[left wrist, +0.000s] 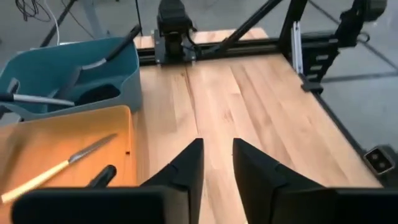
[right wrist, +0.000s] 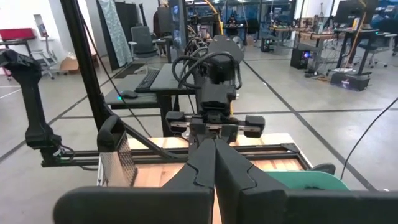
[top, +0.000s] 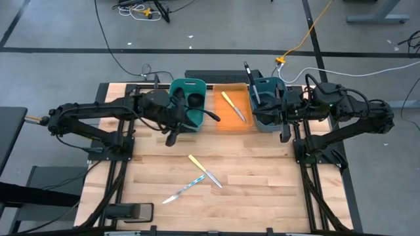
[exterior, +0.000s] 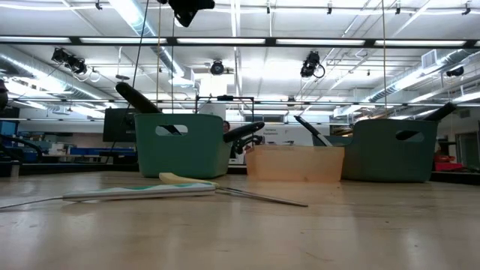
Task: Pick & Place Kitchen Items
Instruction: Put the yellow table knife into the orange bin
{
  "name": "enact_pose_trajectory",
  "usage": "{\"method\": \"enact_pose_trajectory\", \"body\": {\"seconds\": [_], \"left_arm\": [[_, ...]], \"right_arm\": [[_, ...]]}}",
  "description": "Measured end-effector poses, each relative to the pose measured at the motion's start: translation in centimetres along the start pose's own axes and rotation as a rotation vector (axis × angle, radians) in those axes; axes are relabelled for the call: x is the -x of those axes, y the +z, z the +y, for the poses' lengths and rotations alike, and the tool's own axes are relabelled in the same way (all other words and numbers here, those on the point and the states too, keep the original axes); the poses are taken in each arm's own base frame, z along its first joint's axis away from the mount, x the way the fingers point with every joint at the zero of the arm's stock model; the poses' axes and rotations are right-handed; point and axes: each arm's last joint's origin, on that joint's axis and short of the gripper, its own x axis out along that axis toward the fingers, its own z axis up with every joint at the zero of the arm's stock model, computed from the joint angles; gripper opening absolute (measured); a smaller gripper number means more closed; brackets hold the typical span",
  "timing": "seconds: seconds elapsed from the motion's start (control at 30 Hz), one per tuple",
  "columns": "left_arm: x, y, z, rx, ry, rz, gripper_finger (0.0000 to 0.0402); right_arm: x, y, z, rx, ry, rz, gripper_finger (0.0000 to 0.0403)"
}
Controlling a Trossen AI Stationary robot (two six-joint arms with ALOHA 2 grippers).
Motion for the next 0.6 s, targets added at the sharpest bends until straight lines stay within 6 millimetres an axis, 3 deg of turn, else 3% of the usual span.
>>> {"method": "enact_pose_trajectory", "body": {"seconds": [0.6], "left_arm": [[-1.4, 1.0, -0.9, -0.06, -0.036, 0.241, 0.0191]], "right_arm": [[0.0, -0.1, 0.0, 0.007, 0.0, 0.015, 0.0004]]}}
